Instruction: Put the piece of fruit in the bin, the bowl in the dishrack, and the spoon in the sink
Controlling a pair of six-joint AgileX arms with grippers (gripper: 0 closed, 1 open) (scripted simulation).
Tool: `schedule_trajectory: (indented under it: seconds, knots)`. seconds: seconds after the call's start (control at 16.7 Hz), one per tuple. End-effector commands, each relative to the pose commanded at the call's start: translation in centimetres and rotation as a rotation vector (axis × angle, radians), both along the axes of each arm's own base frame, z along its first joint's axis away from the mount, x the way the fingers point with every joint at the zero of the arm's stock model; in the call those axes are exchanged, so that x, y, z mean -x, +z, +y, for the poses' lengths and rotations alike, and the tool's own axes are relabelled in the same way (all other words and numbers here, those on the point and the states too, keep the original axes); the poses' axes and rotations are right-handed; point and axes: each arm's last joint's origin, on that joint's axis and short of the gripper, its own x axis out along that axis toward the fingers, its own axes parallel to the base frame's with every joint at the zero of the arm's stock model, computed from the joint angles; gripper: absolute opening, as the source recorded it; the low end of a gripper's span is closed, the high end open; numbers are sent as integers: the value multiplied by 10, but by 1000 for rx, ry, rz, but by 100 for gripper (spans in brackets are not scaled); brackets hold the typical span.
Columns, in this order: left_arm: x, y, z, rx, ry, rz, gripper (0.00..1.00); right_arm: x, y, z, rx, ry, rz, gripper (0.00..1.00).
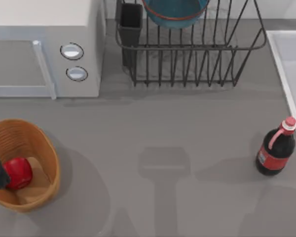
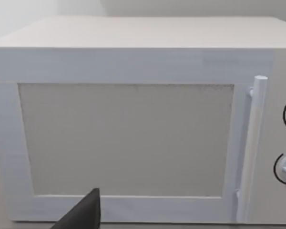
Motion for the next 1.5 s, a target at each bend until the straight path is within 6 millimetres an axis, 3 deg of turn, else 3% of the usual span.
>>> schedule_trajectory:
  seconds: [0.24, 0.48, 0.66, 0.84, 1.14, 1.5]
  knots:
    - [0, 0, 0, 0, 0, 0, 100, -54, 14, -13, -16, -8, 45, 0]
    - [0, 0, 0, 0, 0, 0, 100, -131, 27, -22, -16, -9, 54, 0]
    - [0, 0, 0, 0, 0, 0, 100, -187, 25, -21, -14, -9, 50, 0]
    - [0, 0, 0, 0, 0, 0, 100, -230, 14, -11, -11, -7, 37, 0]
    - [0, 0, 0, 0, 0, 0, 100, -270, -8, 14, -2, 4, -2, 0]
    - [0, 0, 0, 0, 0, 0, 100, -281, -18, 28, 4, 12, -28, 0]
